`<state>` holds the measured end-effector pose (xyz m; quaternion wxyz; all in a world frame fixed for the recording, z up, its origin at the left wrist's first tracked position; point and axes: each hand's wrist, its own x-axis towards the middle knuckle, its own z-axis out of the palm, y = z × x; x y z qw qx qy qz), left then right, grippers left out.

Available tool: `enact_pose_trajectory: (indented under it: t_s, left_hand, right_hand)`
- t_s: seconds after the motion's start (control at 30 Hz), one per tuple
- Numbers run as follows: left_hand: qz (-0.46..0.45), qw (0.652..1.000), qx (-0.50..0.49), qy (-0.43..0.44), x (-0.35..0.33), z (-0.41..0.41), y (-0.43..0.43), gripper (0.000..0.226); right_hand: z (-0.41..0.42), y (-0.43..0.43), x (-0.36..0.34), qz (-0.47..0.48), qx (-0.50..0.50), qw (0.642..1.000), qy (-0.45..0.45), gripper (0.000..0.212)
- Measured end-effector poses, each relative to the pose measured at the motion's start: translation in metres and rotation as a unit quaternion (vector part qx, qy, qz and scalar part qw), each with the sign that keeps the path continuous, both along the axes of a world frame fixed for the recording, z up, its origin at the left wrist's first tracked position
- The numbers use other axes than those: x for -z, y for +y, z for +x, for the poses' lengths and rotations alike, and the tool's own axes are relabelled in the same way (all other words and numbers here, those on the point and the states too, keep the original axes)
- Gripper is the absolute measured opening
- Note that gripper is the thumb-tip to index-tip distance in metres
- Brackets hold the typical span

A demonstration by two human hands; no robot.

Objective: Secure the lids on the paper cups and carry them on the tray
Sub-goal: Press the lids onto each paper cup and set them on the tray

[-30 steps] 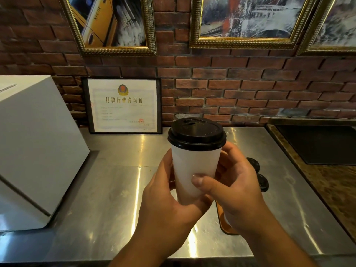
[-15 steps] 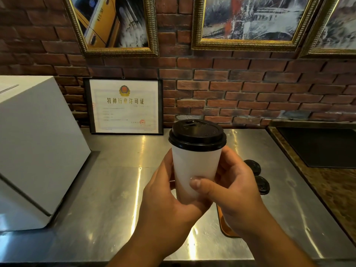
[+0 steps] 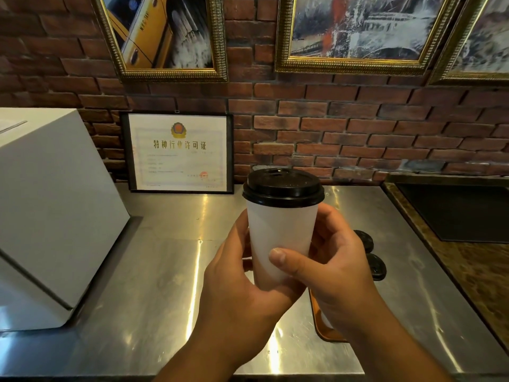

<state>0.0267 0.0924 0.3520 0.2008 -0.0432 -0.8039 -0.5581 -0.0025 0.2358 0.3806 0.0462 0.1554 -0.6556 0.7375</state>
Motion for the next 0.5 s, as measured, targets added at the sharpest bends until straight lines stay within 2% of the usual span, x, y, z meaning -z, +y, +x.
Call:
enact_pose_trajectory:
  t_s: [0.17, 0.33, 0.5]
  left_hand:
    - [-0.001, 1.000, 0.003, -0.001, 0.0016, -0.0011, 0.0007, 0.089]
    - [0.007, 1.000, 0.009, -0.018, 0.0040, -0.0027, 0.0018, 0.097]
    - [0.020, 0.999, 0.011, -0.022, 0.0017, -0.0038, -0.0014, 0.103]
  right_hand:
    - [-0.0001, -0.0002, -0.0028, 0.003, -0.013, 1.000, -0.009, 0.064]
    - [-0.0009, -0.0023, -0.0024, -0.006, 0.001, 1.000, -0.023, 0.074]
    - [-0.0024, -0.0047, -0.0002, -0.006, -0.002, 1.000, -0.031, 0.074]
